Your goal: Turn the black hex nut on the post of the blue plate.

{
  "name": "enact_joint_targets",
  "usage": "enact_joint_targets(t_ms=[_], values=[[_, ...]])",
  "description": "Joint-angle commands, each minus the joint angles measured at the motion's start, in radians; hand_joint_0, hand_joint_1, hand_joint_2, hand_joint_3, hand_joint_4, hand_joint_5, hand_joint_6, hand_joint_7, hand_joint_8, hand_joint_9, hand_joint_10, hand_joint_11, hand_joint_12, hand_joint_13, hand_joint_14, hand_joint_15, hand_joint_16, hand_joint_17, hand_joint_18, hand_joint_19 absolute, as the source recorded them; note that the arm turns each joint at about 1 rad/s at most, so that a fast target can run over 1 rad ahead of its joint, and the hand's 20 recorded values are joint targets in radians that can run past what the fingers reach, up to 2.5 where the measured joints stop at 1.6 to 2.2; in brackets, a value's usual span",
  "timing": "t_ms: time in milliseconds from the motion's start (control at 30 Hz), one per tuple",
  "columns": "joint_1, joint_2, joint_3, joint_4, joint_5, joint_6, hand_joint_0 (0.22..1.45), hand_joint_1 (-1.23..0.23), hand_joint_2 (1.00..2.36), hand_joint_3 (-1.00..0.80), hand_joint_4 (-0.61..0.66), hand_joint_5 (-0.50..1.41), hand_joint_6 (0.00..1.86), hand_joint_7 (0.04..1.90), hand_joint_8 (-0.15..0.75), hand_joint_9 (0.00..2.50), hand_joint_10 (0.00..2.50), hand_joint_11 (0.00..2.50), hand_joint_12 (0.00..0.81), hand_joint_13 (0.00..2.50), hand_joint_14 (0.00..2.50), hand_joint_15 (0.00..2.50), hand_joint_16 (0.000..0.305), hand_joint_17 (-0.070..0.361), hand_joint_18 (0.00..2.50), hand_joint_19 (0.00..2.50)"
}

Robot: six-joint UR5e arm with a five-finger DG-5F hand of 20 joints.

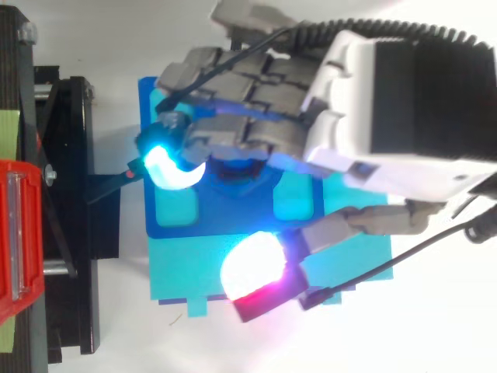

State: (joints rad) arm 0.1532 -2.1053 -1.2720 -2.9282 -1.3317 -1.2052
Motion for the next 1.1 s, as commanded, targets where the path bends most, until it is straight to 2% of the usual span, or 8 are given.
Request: enact_joint_targets(t_ms=[0,67,200,300,400,667,900,1067], values=[[0.016,-0.021,0.025,-0.011,0.0,-0.016,0.45,-0.32,1.0,-0.5,0.18,-0.21,0.5,0.8,0.276,0.27,0.0,0.0,0.403,0.26,0.0,0.08,0.067,0.15,0.11,0.1],[0.02,-0.022,0.025,-0.009,0.002,-0.027,0.45,-0.31,1.0,-0.5,0.18,-0.21,0.5,0.8,0.275,0.27,0.0,0.0,0.402,0.26,0.0,0.07,0.067,0.15,0.11,0.1],[0.035,-0.058,0.037,-0.009,0.02,-0.048,0.45,-0.31,1.0,-0.5,0.18,-0.21,0.5,0.82,0.276,0.27,0.0,0.0,0.402,0.26,0.0,0.07,0.066,0.149,0.11,0.11],[0.04,-0.082,0.049,-0.009,0.022,-0.045,0.45,-0.31,1.0,-0.5,0.19,-0.21,0.5,0.86,0.275,0.27,0.0,0.0,0.401,0.26,0.0,0.07,0.066,0.149,0.11,0.11],[0.045,-0.082,0.049,-0.009,0.022,-0.048,0.45,-0.3,1.0,-0.5,0.2,-0.2,0.5,0.95,0.274,0.27,0.0,0.0,0.401,0.26,0.0,0.07,0.066,0.148,0.12,0.1],[0.045,-0.082,0.049,-0.045,0.017,-0.05,0.46,-0.3,1.0,-0.5,0.2,-0.19,0.5,1.06,0.272,0.27,0.0,0.0,0.397,0.26,0.0,0.07,0.065,0.147,0.12,0.1],[0.035,-0.082,0.051,-0.066,0.002,-0.05,0.46,-0.3,1.0,-0.5,0.18,-0.19,0.5,1.09,0.27,0.27,0.0,0.0,0.394,0.26,0.0,0.06,0.065,0.145,0.13,0.1],[0.023,-0.082,0.072,-0.101,-0.023,-0.059,0.46,-0.3,1.0,-0.5,0.18,-0.2,0.5,1.11,0.269,0.27,0.0,0.0,0.394,0.27,0.0,0.06,0.064,0.144,0.13,0.1]])
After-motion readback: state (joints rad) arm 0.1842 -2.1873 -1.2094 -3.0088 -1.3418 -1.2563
